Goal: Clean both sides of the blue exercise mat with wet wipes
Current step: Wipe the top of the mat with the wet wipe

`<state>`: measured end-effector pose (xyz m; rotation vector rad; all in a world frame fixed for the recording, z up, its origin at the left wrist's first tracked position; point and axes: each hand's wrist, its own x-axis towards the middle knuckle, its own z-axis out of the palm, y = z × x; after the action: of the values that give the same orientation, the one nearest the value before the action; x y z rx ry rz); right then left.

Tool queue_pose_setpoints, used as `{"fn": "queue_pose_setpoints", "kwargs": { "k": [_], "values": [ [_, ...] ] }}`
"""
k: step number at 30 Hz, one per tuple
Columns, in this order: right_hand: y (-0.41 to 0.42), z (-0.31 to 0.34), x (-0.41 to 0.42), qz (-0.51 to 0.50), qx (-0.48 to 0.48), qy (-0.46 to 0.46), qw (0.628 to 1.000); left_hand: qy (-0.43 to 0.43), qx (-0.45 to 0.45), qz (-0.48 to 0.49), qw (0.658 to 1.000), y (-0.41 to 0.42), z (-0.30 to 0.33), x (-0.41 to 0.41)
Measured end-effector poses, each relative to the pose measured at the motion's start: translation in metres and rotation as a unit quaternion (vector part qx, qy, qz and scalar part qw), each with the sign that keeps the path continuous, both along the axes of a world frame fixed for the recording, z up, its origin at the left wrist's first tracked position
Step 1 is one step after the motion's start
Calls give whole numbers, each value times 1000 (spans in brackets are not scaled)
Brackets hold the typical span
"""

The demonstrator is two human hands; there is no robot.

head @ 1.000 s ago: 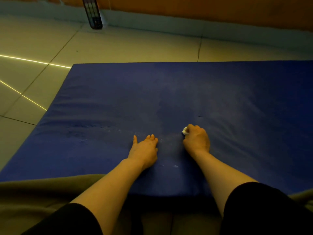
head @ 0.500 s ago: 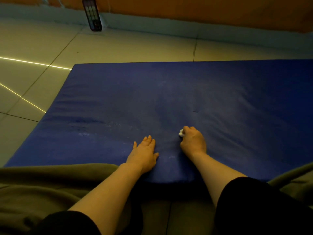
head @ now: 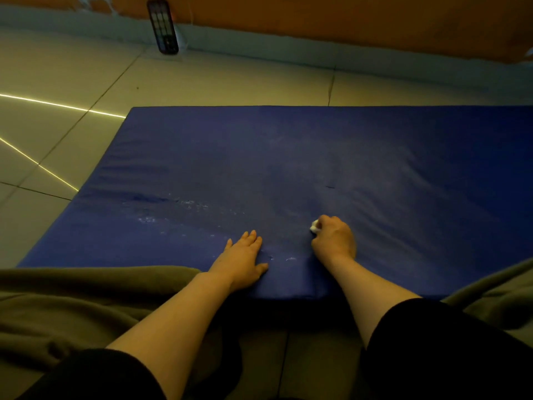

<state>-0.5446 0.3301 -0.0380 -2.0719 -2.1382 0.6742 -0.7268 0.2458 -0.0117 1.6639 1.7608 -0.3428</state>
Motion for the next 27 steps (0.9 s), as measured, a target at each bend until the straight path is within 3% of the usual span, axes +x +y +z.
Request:
{"fn": "queue_pose_setpoints", "kwargs": {
  "k": [3,8,15,23,27],
  "values": [
    [-11,5,-15,13,4,5,1000,1,8,4,1000,-4,1,2],
    [-44,8,-50,139,0,83,987,3,16,13,1000,-9,4,5],
    [-26,13,3,22,4,-6,1000,3,5,-15,1000,-16,10,2],
    [-58,20,-45,159,-6,58,986,4,24,-10,1000,-19,7,3],
    [-50,19,-13,89,-17,35,995,-3,8,-24,1000,-20,9,1]
  ]
}}
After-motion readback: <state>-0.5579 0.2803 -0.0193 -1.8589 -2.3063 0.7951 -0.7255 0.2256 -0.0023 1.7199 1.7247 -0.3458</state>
